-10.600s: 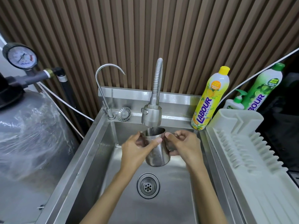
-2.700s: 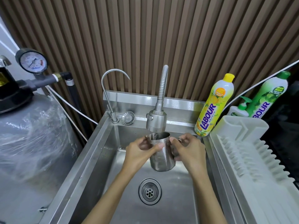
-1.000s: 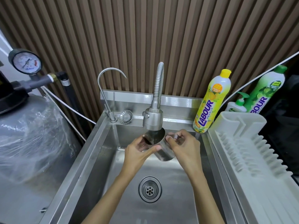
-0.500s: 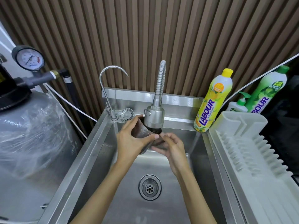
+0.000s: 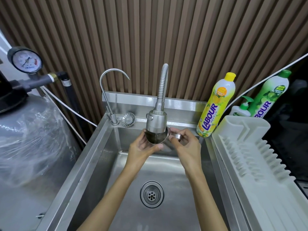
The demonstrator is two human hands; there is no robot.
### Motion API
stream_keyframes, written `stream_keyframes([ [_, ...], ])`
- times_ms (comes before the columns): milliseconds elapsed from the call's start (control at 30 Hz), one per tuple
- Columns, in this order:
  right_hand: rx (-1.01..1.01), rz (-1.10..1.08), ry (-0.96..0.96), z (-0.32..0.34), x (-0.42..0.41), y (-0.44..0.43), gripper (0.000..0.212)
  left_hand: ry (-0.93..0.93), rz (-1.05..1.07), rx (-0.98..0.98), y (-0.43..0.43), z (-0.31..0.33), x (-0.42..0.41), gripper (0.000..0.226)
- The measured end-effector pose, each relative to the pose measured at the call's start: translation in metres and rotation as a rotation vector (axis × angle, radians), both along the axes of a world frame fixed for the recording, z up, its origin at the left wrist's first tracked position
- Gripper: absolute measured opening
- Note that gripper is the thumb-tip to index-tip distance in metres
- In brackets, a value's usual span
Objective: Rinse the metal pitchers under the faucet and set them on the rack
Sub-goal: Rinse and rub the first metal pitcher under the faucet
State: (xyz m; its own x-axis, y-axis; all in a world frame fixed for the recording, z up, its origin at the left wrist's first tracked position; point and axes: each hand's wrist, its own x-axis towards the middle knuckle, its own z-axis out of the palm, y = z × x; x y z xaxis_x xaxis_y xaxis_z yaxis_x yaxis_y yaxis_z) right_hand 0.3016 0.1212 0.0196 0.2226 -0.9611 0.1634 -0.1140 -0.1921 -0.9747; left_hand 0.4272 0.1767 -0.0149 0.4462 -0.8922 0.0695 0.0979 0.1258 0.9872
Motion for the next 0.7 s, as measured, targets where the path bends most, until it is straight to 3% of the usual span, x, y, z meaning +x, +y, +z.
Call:
stream_keyframes([
  [133,0.145,0.122,-0.29,-0.009,0.008,-0.007,0.026,-0.017,0.074,-0.097,-0.005,0.004,0.0,0.071],
  [267,0.418,0.236,-0.514,-0.02,0.013,-0.008,0.021,-0.233,0.17,-0.079,0.0,0.015,0.006,0.079],
  [433,0.465,0.154,-0.32,-0.018,0.008,-0.001,0.02,-0.378,0.25,0.044,0.009,0.02,0.008,0.07],
  [533,0.351,0.019,-0.066,-0.014,0.0,-0.005,0.025,-0.27,0.14,0.081,0.007,0.011,0.008,0.044],
  [633,0.141,-0.025,0.105,-0.011,-0.008,-0.01,0.027,-0.16,0.032,0.098,0.002,-0.001,0.006,0.046],
  [700,0.058,-0.003,0.103,-0.007,-0.009,-0.011,0.029,-0.124,0.0,0.092,-0.002,-0.009,0.004,0.05],
])
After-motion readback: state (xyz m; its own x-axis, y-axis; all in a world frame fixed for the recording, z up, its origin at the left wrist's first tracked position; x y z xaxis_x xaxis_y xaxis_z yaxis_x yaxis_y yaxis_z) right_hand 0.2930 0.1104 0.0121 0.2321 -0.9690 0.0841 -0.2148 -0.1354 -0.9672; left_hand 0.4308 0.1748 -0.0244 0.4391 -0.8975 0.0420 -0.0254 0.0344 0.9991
